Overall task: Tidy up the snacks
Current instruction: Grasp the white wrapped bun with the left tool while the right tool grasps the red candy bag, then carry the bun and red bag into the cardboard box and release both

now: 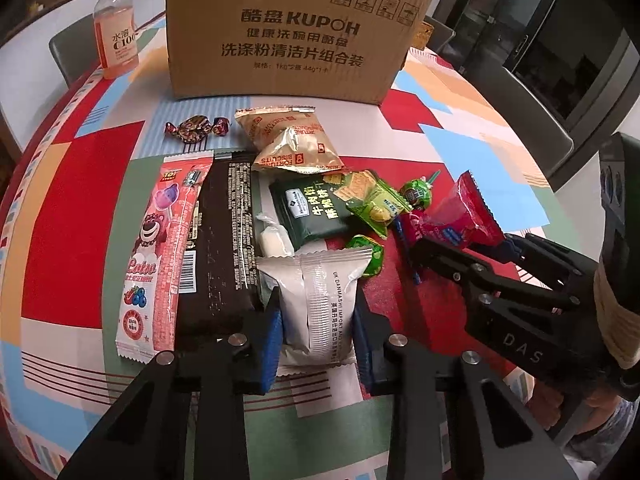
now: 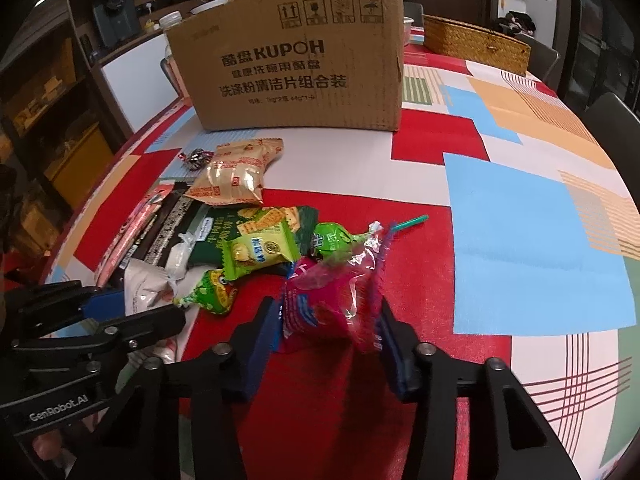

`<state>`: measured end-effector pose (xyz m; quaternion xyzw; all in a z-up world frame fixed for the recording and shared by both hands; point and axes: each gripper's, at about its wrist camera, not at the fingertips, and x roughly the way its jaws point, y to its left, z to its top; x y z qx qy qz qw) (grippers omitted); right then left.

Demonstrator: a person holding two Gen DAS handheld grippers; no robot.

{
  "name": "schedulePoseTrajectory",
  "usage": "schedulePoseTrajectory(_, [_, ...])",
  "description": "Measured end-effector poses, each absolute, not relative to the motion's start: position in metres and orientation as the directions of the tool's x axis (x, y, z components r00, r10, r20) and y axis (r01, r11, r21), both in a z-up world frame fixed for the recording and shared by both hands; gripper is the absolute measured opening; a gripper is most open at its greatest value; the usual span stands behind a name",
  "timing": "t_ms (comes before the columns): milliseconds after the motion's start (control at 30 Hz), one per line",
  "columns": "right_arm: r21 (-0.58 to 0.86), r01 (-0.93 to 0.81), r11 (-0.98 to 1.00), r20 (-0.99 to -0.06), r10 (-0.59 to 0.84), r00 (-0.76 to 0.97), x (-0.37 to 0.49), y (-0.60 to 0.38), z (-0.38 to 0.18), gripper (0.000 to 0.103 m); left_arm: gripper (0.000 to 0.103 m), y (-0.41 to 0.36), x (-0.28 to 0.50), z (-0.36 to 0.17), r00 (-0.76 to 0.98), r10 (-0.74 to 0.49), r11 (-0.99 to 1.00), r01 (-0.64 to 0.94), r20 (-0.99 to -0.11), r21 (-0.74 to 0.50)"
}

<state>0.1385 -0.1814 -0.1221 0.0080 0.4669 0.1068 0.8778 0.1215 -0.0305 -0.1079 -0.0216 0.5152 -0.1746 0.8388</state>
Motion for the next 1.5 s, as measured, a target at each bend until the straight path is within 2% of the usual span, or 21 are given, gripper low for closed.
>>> schedulePoseTrajectory(267, [0.115, -0.189, 0.975, -0.795, 0.204, 0.571, 0.128, -0.18, -0.107, 0.03, 0.031, -0.03, 0.112, -0.089, 0.457, -0.323, 0.936, 0.283, -0.829, -0.209])
schedulePoseTrajectory(433, [0.114, -0.194, 0.974, -0.784, 0.208, 0.585, 0.12, -0.179, -0.099, 0.027, 0.031, -0.031, 0.107, -0.075, 0.48, -0.335, 0.932, 0.294, -0.811, -0.211])
schedulePoseTrajectory(867, [0.135, -0.206, 0.969, -0.731, 0.238, 0.64, 0.119, -0.179, -0.062, 0.027, 0.031, -0.028, 0.111, -0.031, 0.588, -0.324, 0.938, 0.304, -0.741, -0.169])
schedulePoseTrajectory(1233, [0.091, -0.222, 0.971, -0.605, 0.231, 0.762, 0.151, -0.179, -0.008, 0.027, 0.031, -0.023, 0.15, 0.018, 0.716, -0.297, 0.948, 0.299, -0.632, -0.107])
schedulePoseTrajectory(1500, [0.069, -0.232, 0.97, -0.52, 0.234, 0.822, 0.191, -0.174, 0.025, 0.027, 0.031, -0.02, 0.193, 0.041, 0.753, -0.284, 0.953, 0.288, -0.594, -0.091])
